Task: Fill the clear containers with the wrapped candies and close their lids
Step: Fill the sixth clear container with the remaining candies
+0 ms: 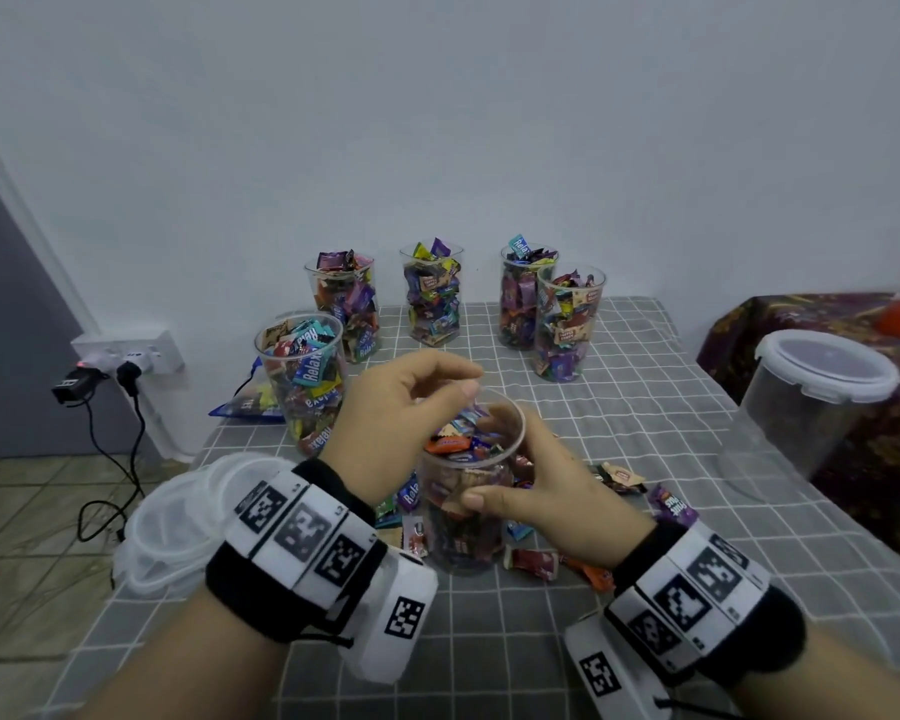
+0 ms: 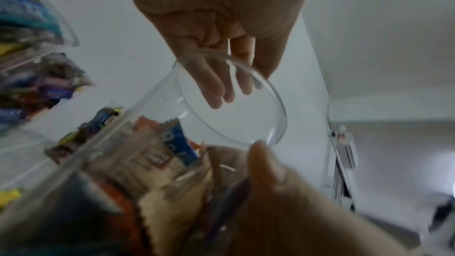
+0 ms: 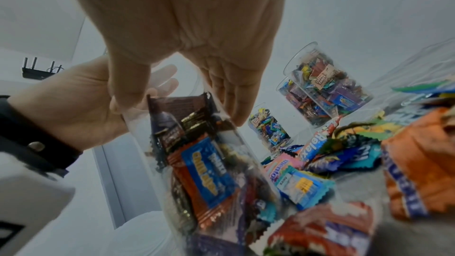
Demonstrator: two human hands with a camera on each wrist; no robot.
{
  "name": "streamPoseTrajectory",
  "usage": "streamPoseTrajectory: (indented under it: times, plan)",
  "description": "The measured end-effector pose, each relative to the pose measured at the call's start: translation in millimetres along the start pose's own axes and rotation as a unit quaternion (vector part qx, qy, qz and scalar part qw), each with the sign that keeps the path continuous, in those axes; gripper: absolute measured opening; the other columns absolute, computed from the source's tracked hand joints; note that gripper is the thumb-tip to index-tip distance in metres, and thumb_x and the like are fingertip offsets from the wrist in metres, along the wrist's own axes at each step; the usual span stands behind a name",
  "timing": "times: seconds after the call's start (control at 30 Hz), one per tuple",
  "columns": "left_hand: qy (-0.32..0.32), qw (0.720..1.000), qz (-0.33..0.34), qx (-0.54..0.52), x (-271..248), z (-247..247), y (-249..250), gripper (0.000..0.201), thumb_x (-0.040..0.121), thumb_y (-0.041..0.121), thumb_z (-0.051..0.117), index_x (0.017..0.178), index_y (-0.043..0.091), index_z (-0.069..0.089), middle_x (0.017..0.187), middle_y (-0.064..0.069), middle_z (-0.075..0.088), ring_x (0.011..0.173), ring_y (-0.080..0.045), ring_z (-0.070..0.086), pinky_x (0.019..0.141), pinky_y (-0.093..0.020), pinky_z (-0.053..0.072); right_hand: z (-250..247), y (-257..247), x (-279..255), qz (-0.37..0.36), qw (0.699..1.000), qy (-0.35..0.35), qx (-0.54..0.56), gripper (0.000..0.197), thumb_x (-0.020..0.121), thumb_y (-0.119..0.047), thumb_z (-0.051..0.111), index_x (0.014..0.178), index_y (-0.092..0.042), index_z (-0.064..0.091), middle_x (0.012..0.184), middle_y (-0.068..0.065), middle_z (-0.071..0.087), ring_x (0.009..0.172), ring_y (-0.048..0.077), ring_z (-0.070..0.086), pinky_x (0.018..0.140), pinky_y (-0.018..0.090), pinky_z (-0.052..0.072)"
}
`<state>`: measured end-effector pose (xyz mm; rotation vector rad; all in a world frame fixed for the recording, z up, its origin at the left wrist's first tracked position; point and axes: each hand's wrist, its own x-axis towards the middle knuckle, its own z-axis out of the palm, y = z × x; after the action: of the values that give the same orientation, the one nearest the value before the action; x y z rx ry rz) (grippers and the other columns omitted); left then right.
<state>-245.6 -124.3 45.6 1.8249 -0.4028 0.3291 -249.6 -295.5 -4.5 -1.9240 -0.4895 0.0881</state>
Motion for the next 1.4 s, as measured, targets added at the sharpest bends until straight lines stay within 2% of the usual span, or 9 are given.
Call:
streamPoseTrajectory:
  times: [0.13, 0.27, 0.37, 0.47, 0.63, 0.77, 0.87, 1.1, 1.4]
  plan:
    - [0.080, 0.993, -0.024, -0.079, -1.4, -9.7, -1.4, 0.019, 0.089, 0.004, 0.056, 0.087, 0.020, 0.068, 0.091, -0.008, 0.069, 0.087, -0.021, 0.064, 0.068, -0.023, 0.056, -2.7, -1.4, -3.7, 0.016, 1.000, -0.018, -0.009, 0.068, 0.076, -0.025, 0.078, 0.126, -0.043, 0.036, 0.122, -0.028, 0.054, 0.115, -0.011, 0.049, 0.095, 0.010, 0.040]
    - [0.087, 0.993, -0.082, -0.026, -2.8, -19.8, -17.3, 0.025, 0.090, 0.005, 0.055, 0.089, 0.029, 0.065, 0.088, 0.009, 0.064, 0.078, -0.005, 0.058, 0.073, -0.023, 0.050, -17.8, 5.5, -5.9, 0.043, 0.988, -0.070, -0.129, 0.072, 0.080, -0.020, 0.073, 0.137, -0.040, 0.032, 0.137, -0.017, 0.046, 0.126, 0.000, 0.042, 0.106, 0.027, 0.037]
    - [0.017, 0.986, -0.156, 0.051, -2.1, -25.4, -39.8, 0.027, 0.091, 0.007, 0.053, 0.102, 0.030, 0.060, 0.110, 0.007, 0.061, 0.095, -0.009, 0.056, 0.087, -0.030, 0.046, -38.6, 9.7, -6.7, 0.097, 0.962, -0.072, -0.244, 0.074, 0.085, -0.024, 0.065, 0.147, -0.025, 0.024, 0.147, -0.004, 0.035, 0.129, 0.006, 0.035, 0.105, 0.022, 0.030]
    - [-0.088, 0.962, -0.226, 0.125, -1.1, -28.6, -61.6, 0.031, 0.090, 0.019, 0.059, 0.120, 0.027, 0.054, 0.126, 0.004, 0.057, 0.112, -0.016, 0.053, 0.093, -0.034, 0.043, -62.6, 13.0, -7.5, 0.171, 0.920, -0.071, -0.344, 0.073, 0.089, -0.030, 0.059, 0.149, -0.020, 0.018, 0.153, 0.000, 0.026, 0.136, 0.016, 0.030, 0.107, 0.028, 0.028]
    - [-0.229, 0.878, -0.314, 0.280, -3.4, -26.3, -84.0, 0.081, 0.068, 0.043, 0.066, 0.141, 0.023, 0.038, 0.140, -0.003, 0.048, 0.122, -0.020, 0.050, 0.103, -0.037, 0.041, -94.1, 25.9, -9.1, 0.284, 0.851, -0.119, -0.426, 0.071, 0.097, -0.038, 0.046, 0.152, -0.018, 0.007, 0.157, 0.005, 0.018, 0.140, 0.022, 0.028, 0.110, 0.032, 0.027]
    - [-0.295, 0.824, -0.309, 0.372, -5.5, -25.6, -83.0, 0.071, 0.082, 0.033, 0.067, 0.143, 0.023, 0.033, 0.134, -0.003, 0.054, 0.114, -0.020, 0.055, 0.096, -0.030, 0.044, -100.1, 31.4, -11.0, 0.335, 0.827, -0.158, -0.423, 0.073, 0.094, -0.038, 0.050, 0.151, -0.023, 0.008, 0.152, 0.007, 0.033, 0.132, 0.023, 0.040, 0.105, 0.031, 0.034]
    - [-0.326, 0.822, -0.285, 0.369, -6.7, -22.9, -74.7, 0.065, 0.079, 0.033, 0.070, 0.137, 0.029, 0.041, 0.113, 0.007, 0.060, 0.098, -0.014, 0.056, 0.083, -0.022, 0.042, -95.4, 31.3, -11.4, 0.331, 0.825, -0.172, -0.425, 0.073, 0.093, -0.040, 0.050, 0.151, -0.027, 0.009, 0.151, 0.007, 0.034, 0.130, 0.023, 0.041, 0.105, 0.031, 0.035]
    - [-0.383, 0.726, -0.260, 0.508, -10.9, -6.8, -72.7, 0.059, 0.079, 0.035, 0.070, 0.133, 0.024, 0.049, 0.130, -0.002, 0.056, 0.116, -0.022, 0.054, 0.097, -0.033, 0.045, -70.9, 23.6, -8.4, 0.256, 0.824, -0.235, -0.448, 0.098, 0.077, -0.061, 0.064, 0.151, -0.028, 0.009, 0.156, 0.003, 0.023, 0.136, 0.022, 0.033, 0.111, 0.034, 0.031]
    - [-0.360, 0.691, -0.228, 0.584, -11.2, 1.2, -76.7, 0.038, 0.085, 0.025, 0.062, 0.122, 0.020, 0.059, 0.117, -0.007, 0.061, 0.107, -0.025, 0.058, 0.081, -0.030, 0.047, -49.9, 26.1, -9.5, 0.197, 0.802, -0.220, -0.520, 0.082, 0.086, -0.048, 0.061, 0.150, -0.027, 0.015, 0.147, 0.006, 0.036, 0.126, 0.023, 0.045, 0.100, 0.034, 0.042]
